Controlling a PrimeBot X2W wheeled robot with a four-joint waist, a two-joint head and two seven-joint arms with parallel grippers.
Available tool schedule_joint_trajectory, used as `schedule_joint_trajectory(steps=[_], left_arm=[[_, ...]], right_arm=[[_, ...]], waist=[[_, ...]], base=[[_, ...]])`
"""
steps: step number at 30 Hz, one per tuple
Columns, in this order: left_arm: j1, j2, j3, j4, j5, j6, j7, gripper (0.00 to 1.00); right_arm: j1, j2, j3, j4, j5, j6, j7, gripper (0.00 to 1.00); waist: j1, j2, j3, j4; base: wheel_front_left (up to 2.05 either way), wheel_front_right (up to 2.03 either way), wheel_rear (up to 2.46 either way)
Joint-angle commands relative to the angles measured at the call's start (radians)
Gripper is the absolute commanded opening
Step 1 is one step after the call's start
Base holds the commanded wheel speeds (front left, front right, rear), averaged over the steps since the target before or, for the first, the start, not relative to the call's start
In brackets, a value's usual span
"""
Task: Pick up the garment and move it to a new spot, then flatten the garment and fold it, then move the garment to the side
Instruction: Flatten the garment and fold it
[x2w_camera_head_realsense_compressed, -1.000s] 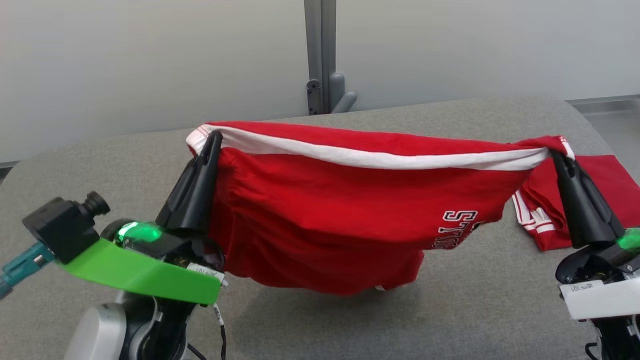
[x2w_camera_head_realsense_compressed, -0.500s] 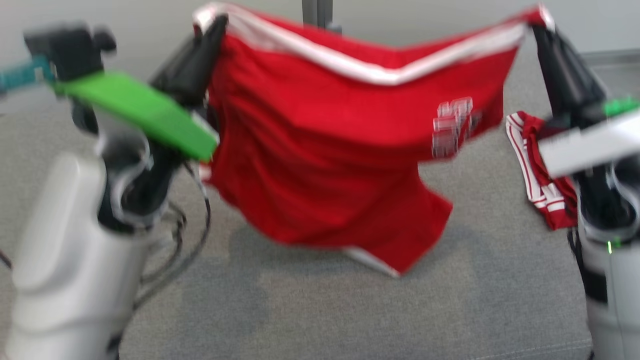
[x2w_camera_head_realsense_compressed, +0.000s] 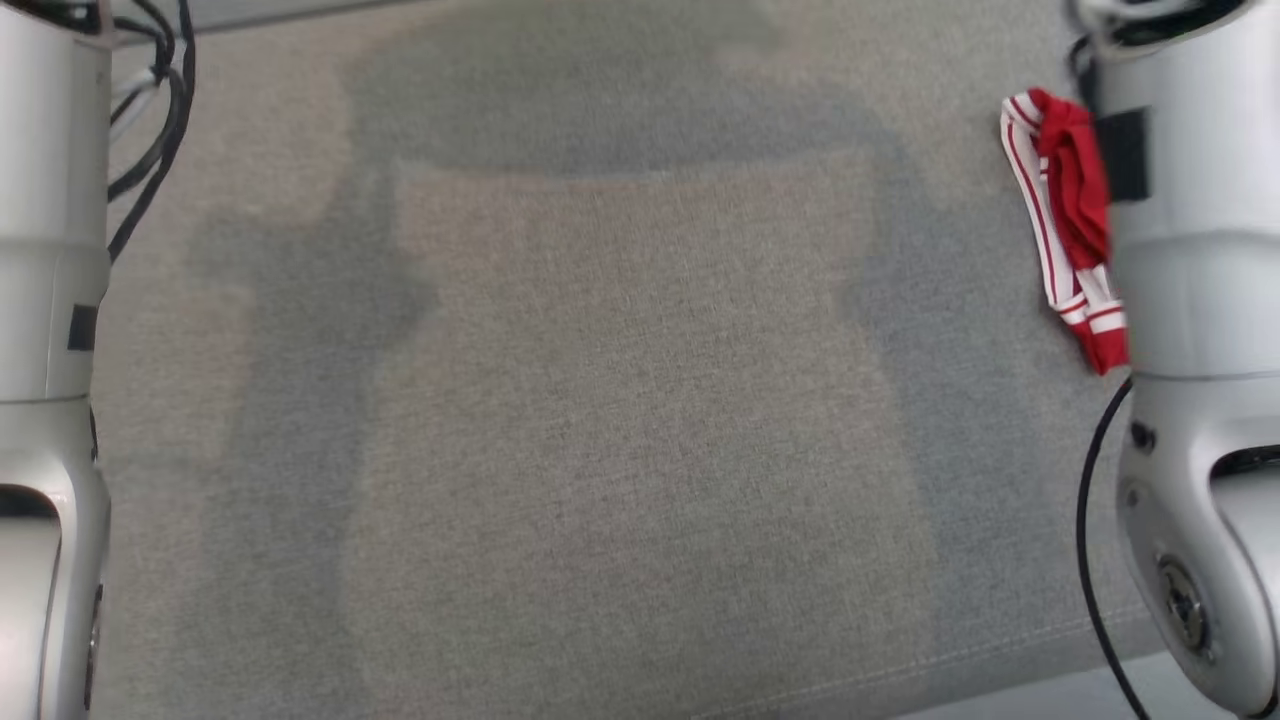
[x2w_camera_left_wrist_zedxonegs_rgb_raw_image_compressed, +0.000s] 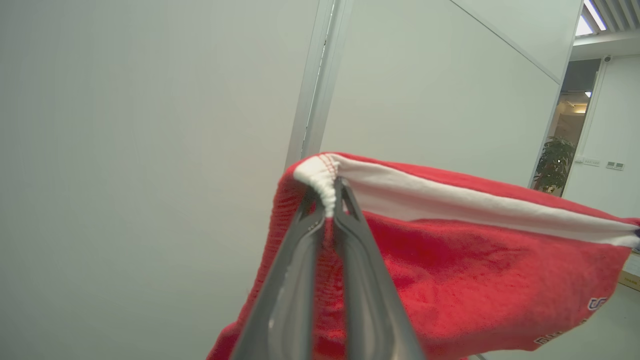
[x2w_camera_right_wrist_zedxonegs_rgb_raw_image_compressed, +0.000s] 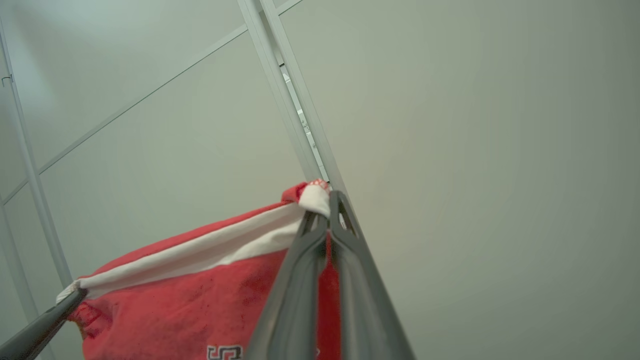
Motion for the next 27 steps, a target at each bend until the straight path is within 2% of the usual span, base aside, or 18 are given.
schedule_joint_trajectory(steps=[1,6,12,20,27], left_arm=[[0.022,0.034,-0.028,0.101,0.02,-0.018,-0.03,0.0],[0.078,0.061,-0.065,0.217,0.035,-0.028,-0.072,0.0],[0.181,0.083,-0.121,0.28,-0.029,-0.033,-0.118,0.0],[0.337,0.157,-0.204,0.139,-0.174,-0.033,-0.176,0.0],[0.51,0.217,-0.255,-0.063,-0.274,-0.033,-0.226,0.0]], right_arm=[[0.041,0.004,0.087,0.088,0.068,0.0,-0.043,0.0],[0.101,0.003,0.21,0.2,0.153,0.0,-0.103,0.0],[0.185,0.003,0.363,0.273,0.278,0.0,-0.152,0.0],[0.296,0.001,0.426,0.21,0.413,0.0,-0.163,0.0],[0.446,-0.063,0.391,0.102,0.566,0.0,-0.134,0.0]], waist=[[0.0,0.0,0.147,-0.058],[0.0,0.0,0.219,-0.057],[0.0,0.0,0.271,-0.042],[0.0,0.0,0.253,-0.019],[0.0,0.0,0.209,0.018]], base=[[0.0,0.0,0.0],[0.0,0.0,0.0],[0.0,0.0,0.0],[0.0,0.0,0.0],[0.0,0.0,0.0]])
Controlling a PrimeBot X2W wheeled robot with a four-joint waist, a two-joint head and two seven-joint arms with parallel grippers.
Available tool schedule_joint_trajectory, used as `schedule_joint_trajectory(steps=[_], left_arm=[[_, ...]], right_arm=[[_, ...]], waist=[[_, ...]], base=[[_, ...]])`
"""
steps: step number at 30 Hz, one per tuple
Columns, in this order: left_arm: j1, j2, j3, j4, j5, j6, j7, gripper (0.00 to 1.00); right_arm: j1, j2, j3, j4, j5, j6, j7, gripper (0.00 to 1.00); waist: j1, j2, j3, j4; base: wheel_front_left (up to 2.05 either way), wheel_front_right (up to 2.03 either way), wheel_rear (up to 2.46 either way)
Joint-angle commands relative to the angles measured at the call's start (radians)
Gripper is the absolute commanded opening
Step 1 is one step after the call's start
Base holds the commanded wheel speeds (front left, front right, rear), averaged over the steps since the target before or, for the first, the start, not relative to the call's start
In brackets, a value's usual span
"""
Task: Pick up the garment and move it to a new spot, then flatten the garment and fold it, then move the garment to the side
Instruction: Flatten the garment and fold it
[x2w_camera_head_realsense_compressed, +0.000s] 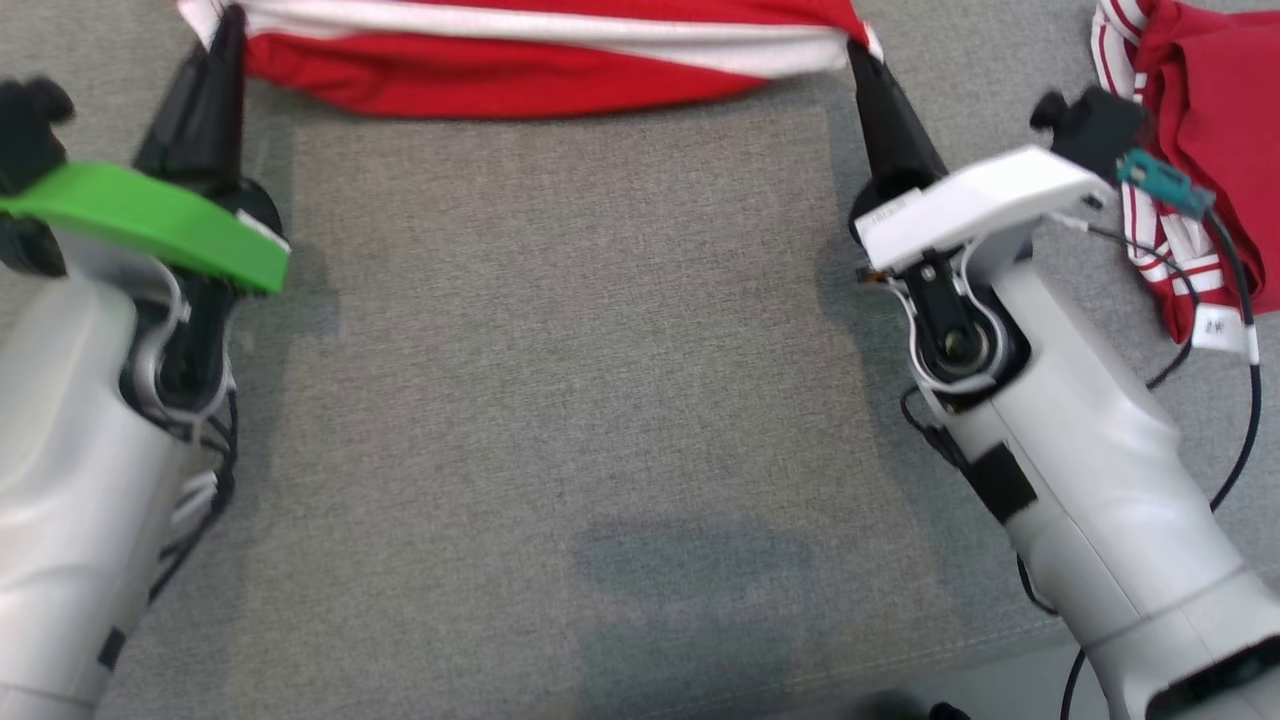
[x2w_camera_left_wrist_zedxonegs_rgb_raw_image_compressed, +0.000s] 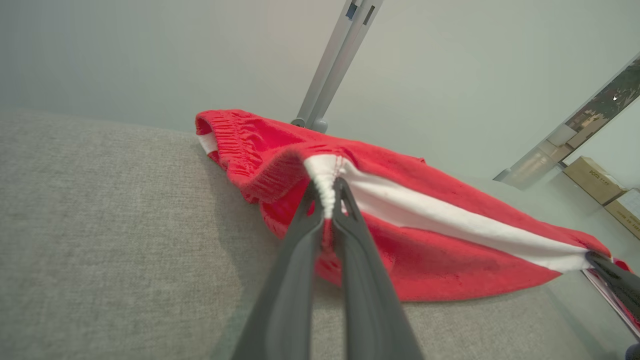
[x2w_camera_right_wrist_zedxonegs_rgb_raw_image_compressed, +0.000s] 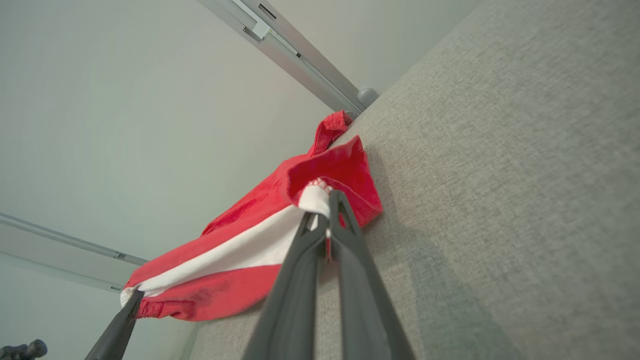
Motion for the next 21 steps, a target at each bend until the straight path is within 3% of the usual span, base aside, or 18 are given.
schedule_joint_trajectory(steps=[1,10,16,21], left_arm=[[0.044,0.013,-0.002,-0.02,-0.016,-0.002,-0.011,0.0],[0.314,-0.02,0.017,-0.131,0.012,-0.002,-0.037,0.0],[0.516,-0.118,0.14,-0.215,0.024,-0.001,-0.037,0.0],[0.637,-0.19,0.186,-0.265,0.055,-0.001,-0.037,0.0]], right_arm=[[0.046,-0.016,-0.006,-0.029,0.036,0.0,0.018,0.0],[0.353,-0.156,-0.005,-0.255,0.09,0.0,0.012,0.0],[0.535,-0.178,-0.025,-0.366,0.066,0.0,-0.011,0.0],[0.661,-0.189,-0.057,-0.439,0.061,0.0,-0.018,0.0]], waist=[[-0.0001,0.0,-0.026,0.024],[-0.0001,0.0,-0.117,0.074],[-0.0001,0.0,-0.184,0.089],[-0.0001,0.0,-0.251,0.106]], base=[[0.0,0.0,0.0],[0.0,0.0,0.0],[0.0,0.0,0.0],[0.0,0.0,0.0]])
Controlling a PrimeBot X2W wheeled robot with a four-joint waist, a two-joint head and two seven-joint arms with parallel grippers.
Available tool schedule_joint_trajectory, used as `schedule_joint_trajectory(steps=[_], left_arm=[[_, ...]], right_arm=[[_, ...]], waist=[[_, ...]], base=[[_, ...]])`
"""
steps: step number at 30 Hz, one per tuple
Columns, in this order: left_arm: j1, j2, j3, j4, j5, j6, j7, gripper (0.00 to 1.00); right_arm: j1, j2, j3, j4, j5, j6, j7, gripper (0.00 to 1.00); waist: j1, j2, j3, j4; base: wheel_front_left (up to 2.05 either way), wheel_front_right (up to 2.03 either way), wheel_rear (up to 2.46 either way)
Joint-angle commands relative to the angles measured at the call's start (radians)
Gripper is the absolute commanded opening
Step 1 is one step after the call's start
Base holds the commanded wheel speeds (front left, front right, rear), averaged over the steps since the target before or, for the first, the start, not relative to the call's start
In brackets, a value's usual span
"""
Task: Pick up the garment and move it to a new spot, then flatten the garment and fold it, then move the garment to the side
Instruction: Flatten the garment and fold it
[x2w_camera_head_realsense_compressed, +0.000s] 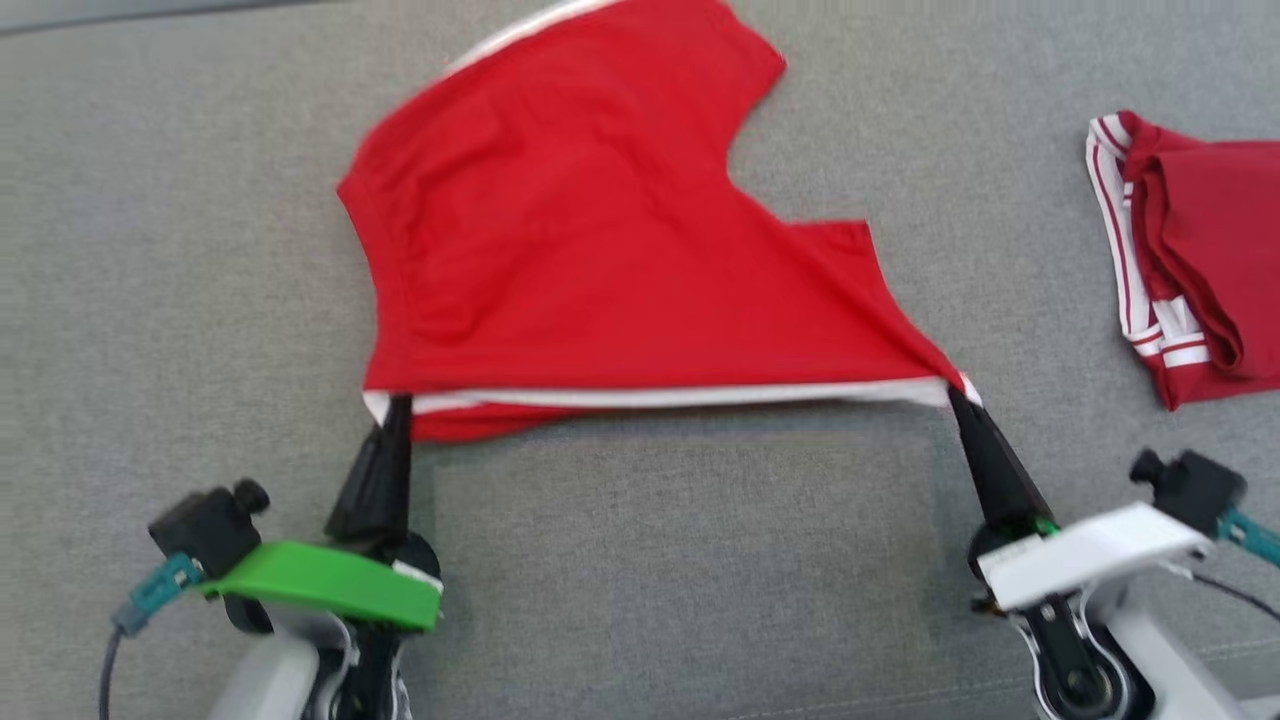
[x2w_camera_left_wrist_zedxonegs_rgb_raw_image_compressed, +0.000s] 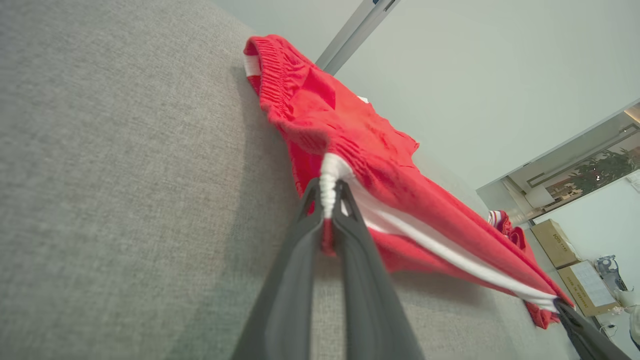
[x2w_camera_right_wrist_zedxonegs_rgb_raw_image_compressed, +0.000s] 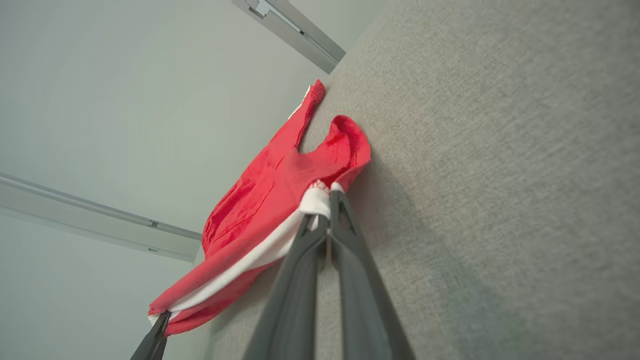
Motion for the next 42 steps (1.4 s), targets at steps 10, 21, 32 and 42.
schedule_joint_trajectory(steps=[10,21,32,42], left_arm=[[0.235,-0.038,0.042,-0.087,0.07,-0.002,-0.005,0.0],[0.441,0.004,0.041,-0.266,0.067,0.051,0.015,0.0],[0.4,-0.013,0.005,-0.286,0.066,0.077,0.069,0.0],[0.205,-0.102,-0.003,-0.103,0.031,0.076,0.087,0.0]], right_arm=[[0.3,-0.01,-0.095,-0.149,-0.069,0.0,0.031,0.0],[0.558,0.094,-0.208,-0.385,-0.184,0.0,0.191,0.0],[0.549,0.215,-0.309,-0.445,-0.284,0.0,0.334,0.0],[0.325,0.245,-0.412,-0.227,-0.338,0.0,0.351,0.0]], waist=[[0.0,0.0,-0.232,0.048],[0.0,0.0,-0.319,0.045],[0.0,0.0,-0.313,0.084],[0.0,0.0,-0.253,0.142]], base=[[0.0,0.0,0.0],[0.0,0.0,0.0],[0.0,0.0,0.0],[0.0,0.0,0.0]])
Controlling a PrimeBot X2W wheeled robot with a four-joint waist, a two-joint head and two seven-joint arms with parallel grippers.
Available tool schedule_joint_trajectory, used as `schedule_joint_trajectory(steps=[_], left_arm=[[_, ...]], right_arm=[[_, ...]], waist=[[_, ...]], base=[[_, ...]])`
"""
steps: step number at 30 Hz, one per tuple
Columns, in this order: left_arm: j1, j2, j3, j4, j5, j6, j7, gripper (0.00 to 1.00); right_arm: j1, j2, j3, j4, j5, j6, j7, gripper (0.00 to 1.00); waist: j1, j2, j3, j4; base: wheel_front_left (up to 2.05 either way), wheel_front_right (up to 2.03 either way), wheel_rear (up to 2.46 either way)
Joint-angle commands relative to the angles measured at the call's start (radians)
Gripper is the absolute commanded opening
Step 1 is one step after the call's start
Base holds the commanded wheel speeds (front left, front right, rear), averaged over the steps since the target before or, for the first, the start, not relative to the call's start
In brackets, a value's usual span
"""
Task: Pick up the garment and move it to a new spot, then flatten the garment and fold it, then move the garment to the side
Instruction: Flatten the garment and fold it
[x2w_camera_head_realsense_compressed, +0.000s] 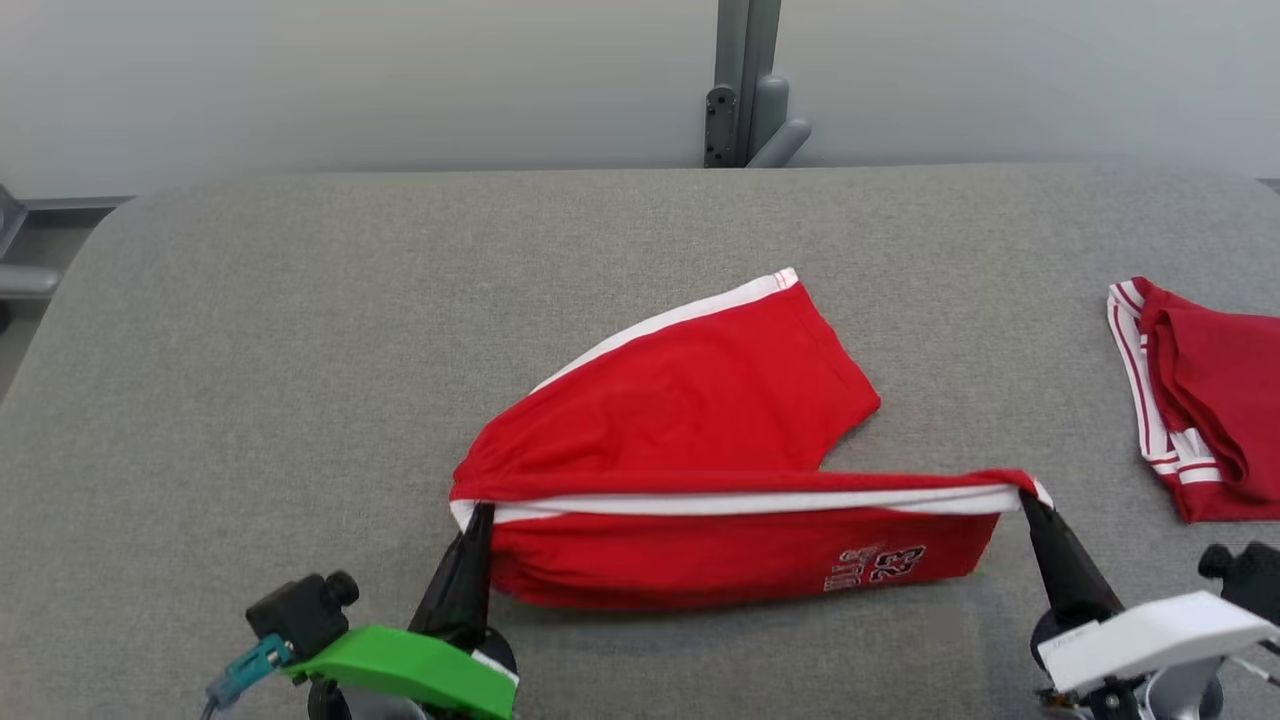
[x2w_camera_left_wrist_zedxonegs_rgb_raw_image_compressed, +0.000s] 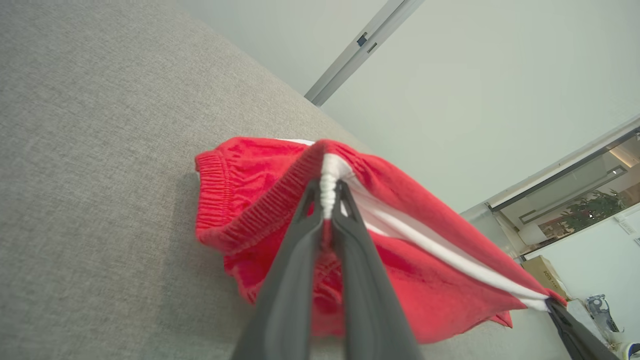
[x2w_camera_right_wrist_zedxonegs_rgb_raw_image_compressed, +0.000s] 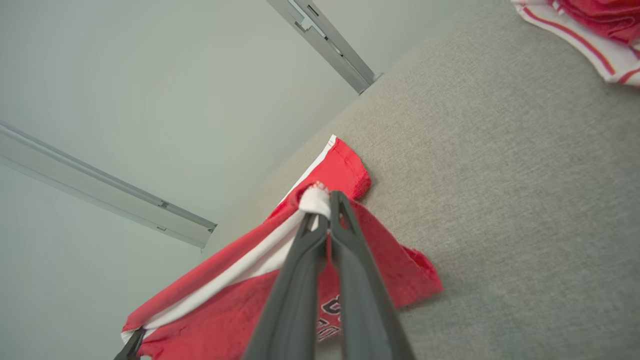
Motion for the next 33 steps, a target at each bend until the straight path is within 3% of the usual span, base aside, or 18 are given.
schedule_joint_trajectory(steps=[1,10,18,33], left_arm=[[-0.064,-0.013,0.005,0.043,-0.002,0.003,-0.005,0.0],[-0.323,-0.075,0.005,0.238,-0.036,0.051,-0.007,0.0],[-0.52,-0.086,-0.042,0.402,-0.056,0.065,-0.046,0.0],[-0.66,-0.087,-0.171,0.545,-0.19,0.089,-0.096,0.0]], right_arm=[[-0.078,0.001,-0.019,0.046,-0.02,0.0,0.006,0.0],[-0.436,-0.027,-0.05,0.255,-0.126,0.0,0.094,0.0],[-0.728,-0.068,-0.033,0.485,-0.216,0.0,0.148,0.0],[-1.008,-0.08,0.061,0.885,-0.298,0.0,0.051,0.0]], waist=[[0.0001,0.0,0.041,0.027],[0.0001,0.0,0.173,0.074],[0.0001,0.0,0.259,0.11],[0.0001,0.0,0.304,0.152]], base=[[0.0,0.0,0.0],[0.0,0.0,0.0],[0.0,0.0,0.0],[0.0,0.0,0.0]])
